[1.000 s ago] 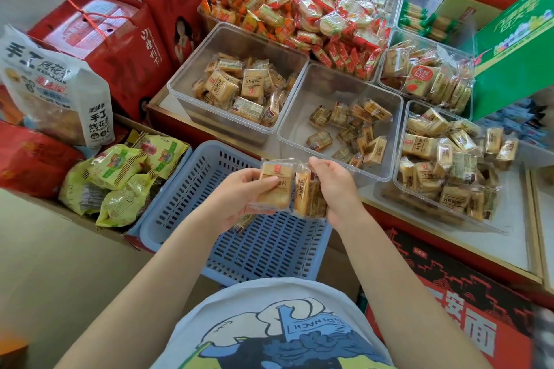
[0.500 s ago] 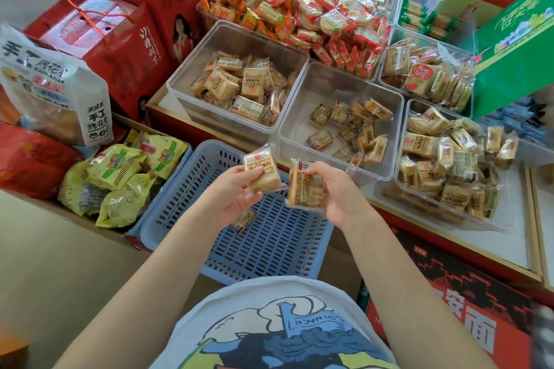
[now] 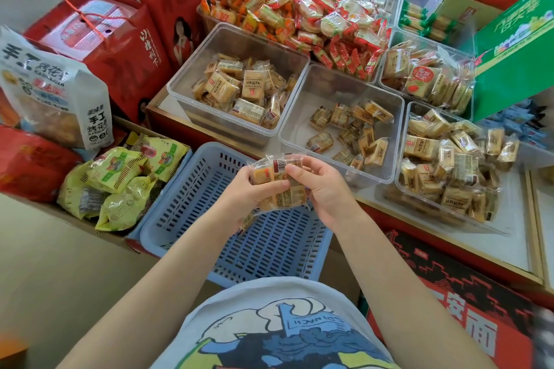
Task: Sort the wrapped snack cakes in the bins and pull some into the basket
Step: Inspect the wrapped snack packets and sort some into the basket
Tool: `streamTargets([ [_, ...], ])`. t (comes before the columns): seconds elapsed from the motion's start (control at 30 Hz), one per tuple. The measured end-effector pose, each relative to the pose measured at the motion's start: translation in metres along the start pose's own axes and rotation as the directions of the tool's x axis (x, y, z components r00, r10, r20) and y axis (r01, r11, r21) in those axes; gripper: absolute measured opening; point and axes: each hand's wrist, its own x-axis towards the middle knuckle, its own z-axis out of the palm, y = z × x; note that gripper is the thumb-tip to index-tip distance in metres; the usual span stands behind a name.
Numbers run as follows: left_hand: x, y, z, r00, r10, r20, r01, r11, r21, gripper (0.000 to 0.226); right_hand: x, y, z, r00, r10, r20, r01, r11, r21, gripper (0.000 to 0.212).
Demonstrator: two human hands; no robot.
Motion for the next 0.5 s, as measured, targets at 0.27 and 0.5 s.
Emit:
streamTargets([
  [0.27, -0.003, 0.002, -0.001, 0.988, -0.104, -0.111, 0.04, 0.879, -0.475, 0.031, 0.008, 0.016, -0.002, 0.991, 0.126, -0.034, -0.13, 0.972, -0.197, 0.032],
  [0.5, -0.005, 0.001, 0.003, 0.979, -0.131, -0.158, 0.04, 0.877, -0.479, 0.035, 0.007, 0.017, 0.001, 0.994, 0.09, -0.055, -0.099, 0.979, -0.18, 0.019],
])
